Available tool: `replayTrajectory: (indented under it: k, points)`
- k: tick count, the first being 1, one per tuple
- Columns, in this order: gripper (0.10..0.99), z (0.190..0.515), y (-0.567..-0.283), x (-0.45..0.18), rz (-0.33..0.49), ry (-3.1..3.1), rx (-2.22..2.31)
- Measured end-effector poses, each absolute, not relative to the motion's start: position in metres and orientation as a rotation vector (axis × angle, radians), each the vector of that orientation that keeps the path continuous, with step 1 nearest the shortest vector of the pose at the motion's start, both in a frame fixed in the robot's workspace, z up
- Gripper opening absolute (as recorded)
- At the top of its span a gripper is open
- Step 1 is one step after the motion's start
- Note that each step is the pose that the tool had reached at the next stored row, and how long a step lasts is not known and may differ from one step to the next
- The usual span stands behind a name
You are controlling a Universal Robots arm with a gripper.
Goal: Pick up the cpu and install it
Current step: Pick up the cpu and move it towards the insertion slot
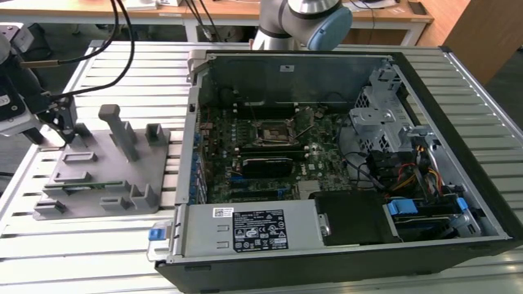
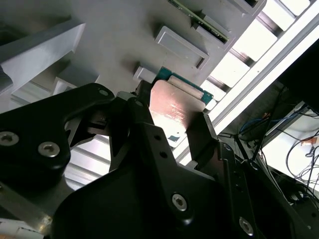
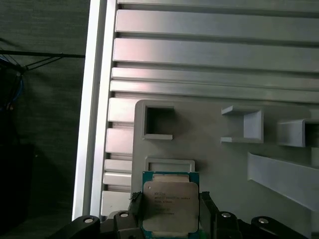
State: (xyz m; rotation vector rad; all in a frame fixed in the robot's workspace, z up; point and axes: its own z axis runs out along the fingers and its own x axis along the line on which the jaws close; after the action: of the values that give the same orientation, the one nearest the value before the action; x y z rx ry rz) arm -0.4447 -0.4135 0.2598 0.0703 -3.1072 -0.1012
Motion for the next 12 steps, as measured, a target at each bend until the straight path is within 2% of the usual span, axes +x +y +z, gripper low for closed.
replayTrajectory:
  k: [12]
  points:
    - [0.537,0.2672,-0.4132,-0.4447,-0.101,-3.107,0.07]
